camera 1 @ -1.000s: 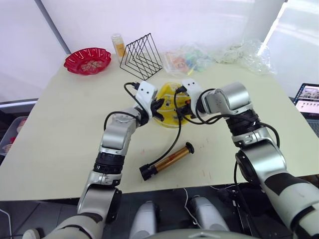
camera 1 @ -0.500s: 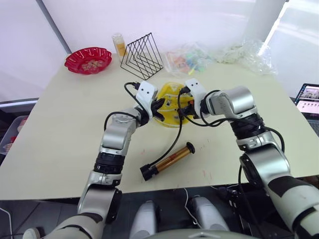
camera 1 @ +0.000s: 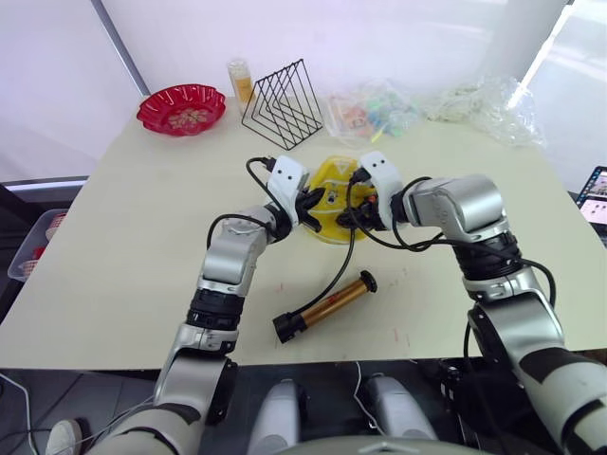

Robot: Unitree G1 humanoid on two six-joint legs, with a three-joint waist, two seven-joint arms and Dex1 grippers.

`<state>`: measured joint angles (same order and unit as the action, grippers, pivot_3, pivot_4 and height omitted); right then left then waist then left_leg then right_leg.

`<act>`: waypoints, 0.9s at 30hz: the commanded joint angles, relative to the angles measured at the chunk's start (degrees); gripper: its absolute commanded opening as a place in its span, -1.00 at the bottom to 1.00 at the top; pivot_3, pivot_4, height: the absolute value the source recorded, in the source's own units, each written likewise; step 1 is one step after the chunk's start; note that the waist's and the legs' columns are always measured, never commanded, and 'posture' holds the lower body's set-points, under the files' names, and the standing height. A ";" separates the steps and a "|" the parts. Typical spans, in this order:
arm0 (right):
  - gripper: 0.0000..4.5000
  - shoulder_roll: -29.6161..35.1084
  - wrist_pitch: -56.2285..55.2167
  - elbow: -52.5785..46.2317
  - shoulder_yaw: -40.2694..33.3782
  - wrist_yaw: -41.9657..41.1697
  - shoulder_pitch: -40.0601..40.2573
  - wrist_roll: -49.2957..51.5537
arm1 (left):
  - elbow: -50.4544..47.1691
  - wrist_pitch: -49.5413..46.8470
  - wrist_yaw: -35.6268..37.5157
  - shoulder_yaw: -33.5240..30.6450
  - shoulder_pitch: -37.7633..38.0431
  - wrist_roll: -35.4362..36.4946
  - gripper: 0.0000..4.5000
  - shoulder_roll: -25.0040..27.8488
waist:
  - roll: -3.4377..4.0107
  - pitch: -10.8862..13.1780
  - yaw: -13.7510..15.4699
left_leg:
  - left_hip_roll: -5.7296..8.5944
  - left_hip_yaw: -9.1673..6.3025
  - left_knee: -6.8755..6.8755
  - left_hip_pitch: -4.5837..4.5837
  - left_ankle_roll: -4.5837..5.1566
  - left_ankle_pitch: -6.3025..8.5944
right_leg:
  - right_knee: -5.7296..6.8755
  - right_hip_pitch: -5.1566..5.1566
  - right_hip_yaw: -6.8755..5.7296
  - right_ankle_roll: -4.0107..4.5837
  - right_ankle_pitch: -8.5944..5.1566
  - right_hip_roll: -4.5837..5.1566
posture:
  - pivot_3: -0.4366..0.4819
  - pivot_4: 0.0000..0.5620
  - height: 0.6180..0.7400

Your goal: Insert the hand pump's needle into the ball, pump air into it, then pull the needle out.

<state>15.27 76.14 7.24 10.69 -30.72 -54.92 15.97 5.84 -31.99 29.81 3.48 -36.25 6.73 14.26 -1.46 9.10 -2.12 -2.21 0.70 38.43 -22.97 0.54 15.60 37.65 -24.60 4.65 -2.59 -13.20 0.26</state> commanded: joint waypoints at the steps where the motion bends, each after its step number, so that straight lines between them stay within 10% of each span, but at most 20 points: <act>1: 0.56 1.18 1.36 -4.84 -2.13 0.83 0.81 1.06 | 1.48 -0.54 0.24 1.12 0.32 0.00 -1.00 -0.02 | 0.00 0.00 -0.01 | 0.00 0.00 0.00 0.00 0.00 0.00 | 0.00 0.00 0.00 0.00 0.00 0.00 | -0.05 -0.47 0.91; 27: 0.56 -9.89 0.19 -15.18 -13.81 15.32 11.30 2.62 | 2.37 -0.64 -0.53 1.30 -0.12 -0.06 -1.00 -0.48 | 0.00 0.00 -0.09 | 0.02 -0.05 0.01 0.03 0.00 0.00 | 0.08 0.01 -0.03 0.00 -0.01 -0.01 | -0.05 -0.47 0.91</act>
<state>5.69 77.44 -6.29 -2.35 -15.75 -43.67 18.02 7.02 -31.95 29.52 3.47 -36.78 6.89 14.24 -1.46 9.10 -2.21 -2.19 0.65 38.44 -22.94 0.54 15.59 37.73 -24.59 4.62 -2.59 -13.21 0.25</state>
